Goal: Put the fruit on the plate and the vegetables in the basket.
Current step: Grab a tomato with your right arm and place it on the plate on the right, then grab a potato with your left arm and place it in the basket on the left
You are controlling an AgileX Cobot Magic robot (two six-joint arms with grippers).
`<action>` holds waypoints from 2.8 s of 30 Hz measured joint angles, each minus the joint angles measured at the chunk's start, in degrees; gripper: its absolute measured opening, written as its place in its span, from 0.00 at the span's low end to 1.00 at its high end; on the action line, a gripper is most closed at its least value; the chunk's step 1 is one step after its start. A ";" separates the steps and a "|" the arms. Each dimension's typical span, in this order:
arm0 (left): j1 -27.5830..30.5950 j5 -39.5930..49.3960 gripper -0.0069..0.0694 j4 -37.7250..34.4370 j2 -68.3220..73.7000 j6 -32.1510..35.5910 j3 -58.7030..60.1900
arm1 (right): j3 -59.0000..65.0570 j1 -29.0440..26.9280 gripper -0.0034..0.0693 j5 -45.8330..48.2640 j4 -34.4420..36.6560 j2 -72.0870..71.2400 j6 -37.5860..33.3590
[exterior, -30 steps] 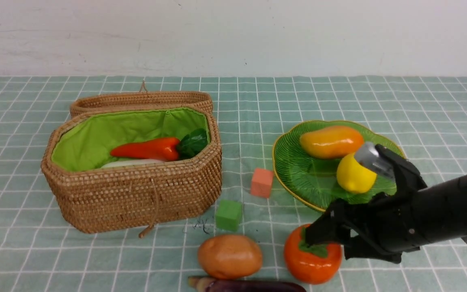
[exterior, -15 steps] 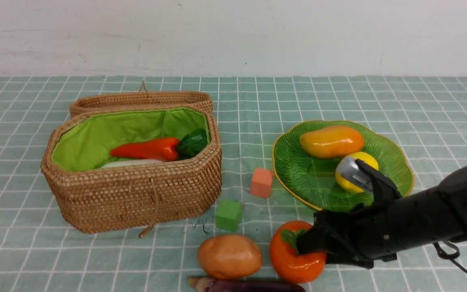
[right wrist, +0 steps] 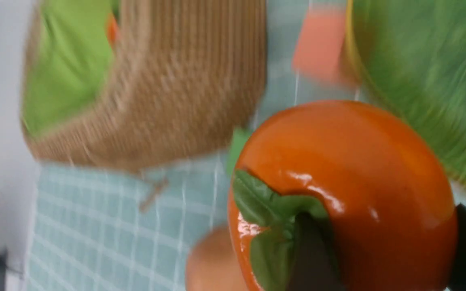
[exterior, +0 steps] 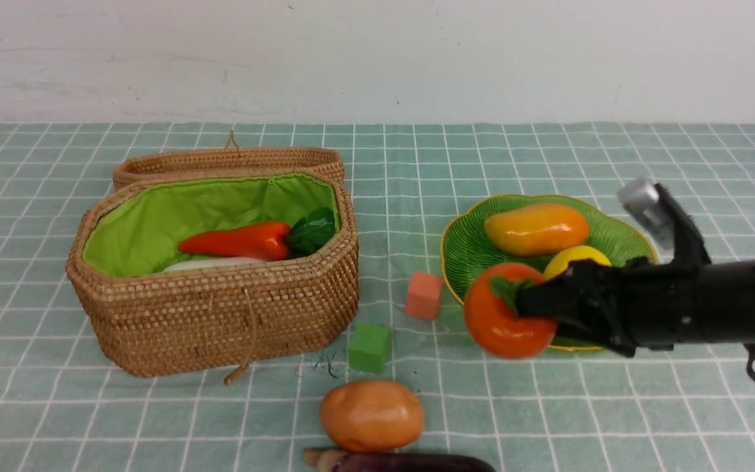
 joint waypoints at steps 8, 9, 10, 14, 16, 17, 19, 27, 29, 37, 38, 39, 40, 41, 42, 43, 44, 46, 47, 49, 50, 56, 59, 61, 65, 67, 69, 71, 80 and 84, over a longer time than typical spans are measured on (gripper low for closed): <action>0.00 0.00 0.40 0.00 0.00 0.00 0.00 | -2.14 -7.50 0.62 -1.58 8.79 3.65 -6.92; 0.00 0.00 0.40 0.00 0.00 0.00 0.00 | -2.14 -7.71 0.62 -2.03 8.95 4.79 -7.19; 0.00 0.00 0.40 0.00 0.00 0.00 0.00 | -2.14 -7.69 0.62 -2.60 9.00 5.58 -7.37; 0.00 0.00 0.40 0.00 0.00 0.00 0.00 | -2.14 -7.69 0.61 -3.98 9.12 8.52 -7.54; 0.00 0.00 0.40 0.00 0.00 0.00 0.00 | -2.14 -7.69 0.61 -4.45 9.12 9.08 -7.54; 0.00 0.00 0.40 0.00 0.00 0.00 0.00 | -2.14 -7.69 0.61 -4.80 9.14 9.42 -7.54; 0.00 0.00 0.40 0.00 0.00 0.00 0.00 | -2.14 -7.69 0.61 -5.03 9.14 9.68 -7.54; 0.00 0.00 0.40 0.00 0.00 0.00 0.00 | -2.14 -9.16 0.84 -4.54 5.43 7.94 -8.61; 0.00 0.00 0.40 0.00 0.00 0.00 0.00 | -2.14 -10.16 0.90 -3.97 3.71 6.22 -8.82; 0.00 0.00 0.40 0.00 0.00 0.00 0.00 | -2.14 -14.00 0.88 6.73 -4.48 -5.81 -7.99; 0.00 0.00 0.40 0.00 0.00 0.00 0.00 | -2.14 -14.06 0.85 8.79 -6.32 -7.77 -7.09; 0.00 0.00 0.40 0.00 0.00 0.00 0.00 | -2.14 -14.06 0.82 10.86 -8.58 -9.84 -5.89; 0.00 0.00 0.40 0.00 0.00 0.00 0.00 | -2.14 -14.06 0.78 12.82 -11.85 -12.35 -4.39; 0.00 0.00 0.40 0.00 0.00 0.00 0.00 | -2.14 -14.06 0.78 13.20 -12.46 -12.79 -4.06; 0.00 0.00 0.40 0.00 0.00 0.00 0.00 | -2.14 -14.06 0.72 15.88 -17.95 -16.32 -0.29; 0.00 0.00 0.40 0.00 0.00 0.00 0.00 | -2.14 -14.06 0.68 16.86 -22.85 -19.06 2.34; 0.00 0.00 0.40 0.00 0.00 0.00 0.00 | -2.14 -14.06 0.67 17.02 -23.72 -19.52 2.93; 0.00 0.00 0.40 0.00 0.00 0.00 0.00 | -2.14 -14.06 0.58 18.63 -34.93 -25.12 10.34; 0.00 0.00 0.40 0.00 0.00 0.00 0.00 | -2.14 -14.06 0.54 19.21 -39.71 -27.48 13.61; 0.00 0.00 0.40 0.00 0.00 0.00 0.00 | -2.07 -14.01 0.45 19.77 -48.32 -32.19 19.91; 0.00 0.00 0.40 0.00 0.00 0.00 0.00 | -1.95 -14.01 0.41 19.70 -50.42 -33.63 22.00; 0.00 0.00 0.40 0.00 0.00 0.00 0.00 | 1.10 -13.93 0.14 13.99 -60.31 -47.92 32.49; 0.00 0.00 0.40 0.00 0.00 0.00 0.00 | 1.29 -11.21 0.07 13.14 -60.51 -53.30 35.78; 0.00 0.00 0.40 0.00 0.00 0.00 0.00 | 1.29 -9.46 0.05 13.16 -60.25 -55.45 36.54; 0.00 0.00 0.40 0.00 0.00 0.00 0.00 | 1.29 -5.01 0.03 14.70 -58.18 -62.32 37.09; 0.00 0.00 0.40 0.00 0.00 0.00 0.00 | 1.29 -4.40 0.03 15.52 -57.39 -64.53 37.09; 0.00 0.00 0.40 0.00 0.00 0.00 0.00 | 1.29 -4.28 0.03 16.29 -57.25 -66.23 37.15; 0.00 0.00 0.40 0.00 0.00 0.00 0.00 | 1.29 -4.23 0.03 16.75 -57.25 -67.23 37.14; 0.00 0.00 0.40 0.00 0.00 0.00 0.00 | 1.37 -8.10 0.04 16.33 -64.53 -71.05 35.08; 0.00 0.00 0.40 0.00 0.00 0.00 0.00 | 6.20 -9.86 0.04 11.11 -75.58 -74.36 41.59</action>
